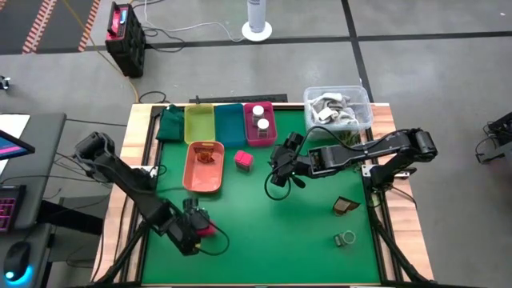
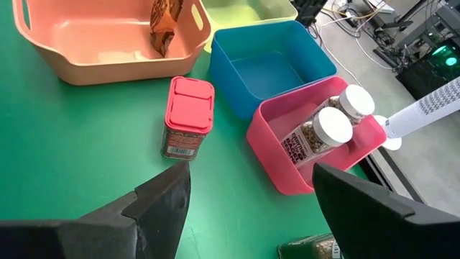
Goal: Sort spices by type
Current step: Put the bottom red seasoning can into the yellow bin, then put the red seasoning can into the yellow bin
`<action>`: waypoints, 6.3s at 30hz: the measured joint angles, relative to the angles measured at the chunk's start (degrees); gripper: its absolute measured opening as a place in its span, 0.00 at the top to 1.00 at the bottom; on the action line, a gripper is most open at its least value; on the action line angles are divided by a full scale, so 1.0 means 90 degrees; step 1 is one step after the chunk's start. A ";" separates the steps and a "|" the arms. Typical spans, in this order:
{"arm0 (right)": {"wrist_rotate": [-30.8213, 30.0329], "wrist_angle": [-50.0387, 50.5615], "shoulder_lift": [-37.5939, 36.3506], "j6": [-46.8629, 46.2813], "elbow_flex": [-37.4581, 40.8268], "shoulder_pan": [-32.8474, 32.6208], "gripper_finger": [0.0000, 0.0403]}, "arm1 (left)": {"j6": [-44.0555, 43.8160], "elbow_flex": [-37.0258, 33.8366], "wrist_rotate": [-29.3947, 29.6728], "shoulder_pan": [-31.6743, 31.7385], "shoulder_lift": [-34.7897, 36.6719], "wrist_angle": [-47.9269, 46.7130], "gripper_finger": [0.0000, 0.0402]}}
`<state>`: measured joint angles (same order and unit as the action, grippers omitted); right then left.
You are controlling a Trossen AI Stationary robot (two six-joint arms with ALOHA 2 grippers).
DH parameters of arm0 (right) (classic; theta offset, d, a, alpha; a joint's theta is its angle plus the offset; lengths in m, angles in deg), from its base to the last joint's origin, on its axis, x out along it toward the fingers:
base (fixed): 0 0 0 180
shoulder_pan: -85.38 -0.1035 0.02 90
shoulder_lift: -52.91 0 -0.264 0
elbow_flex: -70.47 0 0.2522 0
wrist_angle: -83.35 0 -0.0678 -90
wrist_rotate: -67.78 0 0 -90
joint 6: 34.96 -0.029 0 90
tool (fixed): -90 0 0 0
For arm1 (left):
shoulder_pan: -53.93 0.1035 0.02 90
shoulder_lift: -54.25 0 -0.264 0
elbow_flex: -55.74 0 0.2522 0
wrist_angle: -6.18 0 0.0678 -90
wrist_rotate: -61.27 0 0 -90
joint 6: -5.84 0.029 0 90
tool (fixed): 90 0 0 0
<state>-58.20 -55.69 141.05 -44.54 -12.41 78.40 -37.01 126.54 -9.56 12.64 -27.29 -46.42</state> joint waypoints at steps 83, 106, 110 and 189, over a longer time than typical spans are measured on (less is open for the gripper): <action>0.0026 0.0240 0.0039 -0.0053 0.0002 -0.0058 0.20 | 0.9059 0.0718 -0.2582 1.1143 -0.0745 0.0381 0.45; 0.0024 0.0248 0.0039 -0.0032 0.0002 -0.0058 0.20 | 0.8480 0.0842 -0.2193 1.1083 -0.1666 0.0520 0.41; 0.0024 0.0246 0.0039 -0.0034 0.0002 -0.0056 0.20 | 0.8404 0.1075 -0.2224 1.1038 -0.1666 0.0253 0.41; 0.0181 -0.1848 -0.2777 0.0216 0.3307 0.0376 0.25 | 0.7636 0.3108 -0.2324 0.5963 -0.1634 -0.0834 0.20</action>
<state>-56.58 -72.32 116.06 -42.60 17.35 81.78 31.72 154.51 -30.47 66.31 -42.00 -53.93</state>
